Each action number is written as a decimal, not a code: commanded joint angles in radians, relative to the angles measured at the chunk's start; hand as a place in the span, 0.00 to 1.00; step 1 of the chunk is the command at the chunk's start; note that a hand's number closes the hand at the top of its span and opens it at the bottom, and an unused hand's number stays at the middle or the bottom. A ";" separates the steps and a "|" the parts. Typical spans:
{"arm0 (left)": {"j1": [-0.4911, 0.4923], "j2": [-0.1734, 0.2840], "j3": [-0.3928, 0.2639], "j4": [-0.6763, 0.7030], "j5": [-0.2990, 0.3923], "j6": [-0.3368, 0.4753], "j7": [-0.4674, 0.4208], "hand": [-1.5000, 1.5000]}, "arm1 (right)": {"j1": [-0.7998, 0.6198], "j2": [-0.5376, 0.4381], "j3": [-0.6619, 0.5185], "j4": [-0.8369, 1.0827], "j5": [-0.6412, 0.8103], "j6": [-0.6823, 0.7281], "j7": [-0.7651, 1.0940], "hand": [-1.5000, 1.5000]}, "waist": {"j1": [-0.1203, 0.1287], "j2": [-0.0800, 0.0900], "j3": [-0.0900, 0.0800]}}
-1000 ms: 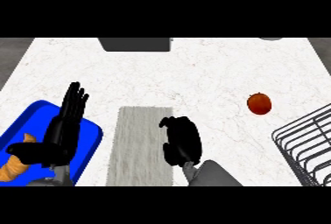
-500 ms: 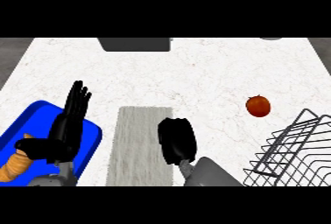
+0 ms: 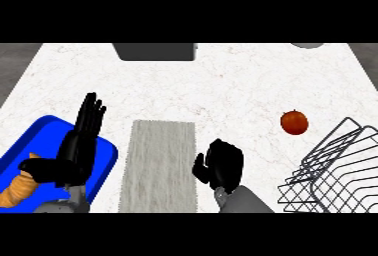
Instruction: Pick the tomato from the placemat and place it in the basket
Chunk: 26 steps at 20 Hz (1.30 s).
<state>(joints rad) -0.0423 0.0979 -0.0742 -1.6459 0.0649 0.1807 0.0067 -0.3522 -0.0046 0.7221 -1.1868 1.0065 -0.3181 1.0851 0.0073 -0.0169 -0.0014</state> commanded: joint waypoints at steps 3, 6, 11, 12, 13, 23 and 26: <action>0.005 0.012 0.011 -0.025 0.000 0.002 0.013 0.50 | 0.008 0.004 0.063 0.003 0.194 -0.129 0.356 1.00 | 0.003 0.009 0.001; 0.021 -0.007 0.003 0.007 -0.010 0.009 -0.017 0.50 | 0.015 0.004 0.081 -0.068 0.252 -0.215 0.358 1.00 | -0.001 0.011 0.001; 0.021 0.011 0.019 -0.001 -0.003 0.006 0.011 0.50 | -0.023 0.004 0.097 -0.273 0.384 -0.232 0.379 1.00 | -0.013 -0.003 0.001; 0.021 0.035 0.042 -0.026 0.029 -0.022 0.020 0.50 | -0.018 0.004 0.077 -0.316 0.413 -0.217 0.384 1.00 | -0.018 -0.008 0.001; 0.019 0.036 0.036 -0.022 0.006 -0.009 0.015 0.50 | -0.028 0.004 0.095 -0.363 0.453 -0.209 0.383 1.00 | -0.022 -0.010 0.001; 0.045 0.037 0.049 0.002 0.024 -0.028 -0.011 0.50 | 0.089 0.004 0.102 -0.682 0.630 -0.053 0.402 1.00 | -0.038 -0.004 -0.002; 0.039 0.015 0.032 -0.034 0.012 0.001 0.013 0.50 | 0.173 0.004 0.093 -0.734 0.683 0.002 0.402 1.00 | -0.051 -0.007 -0.001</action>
<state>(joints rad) 0.0037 0.1166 -0.0452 -1.6670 0.0761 0.1727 0.0082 -0.2350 -0.0168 0.8089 -1.8334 1.6297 -0.4006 1.2531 -0.0325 -0.0250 -0.0022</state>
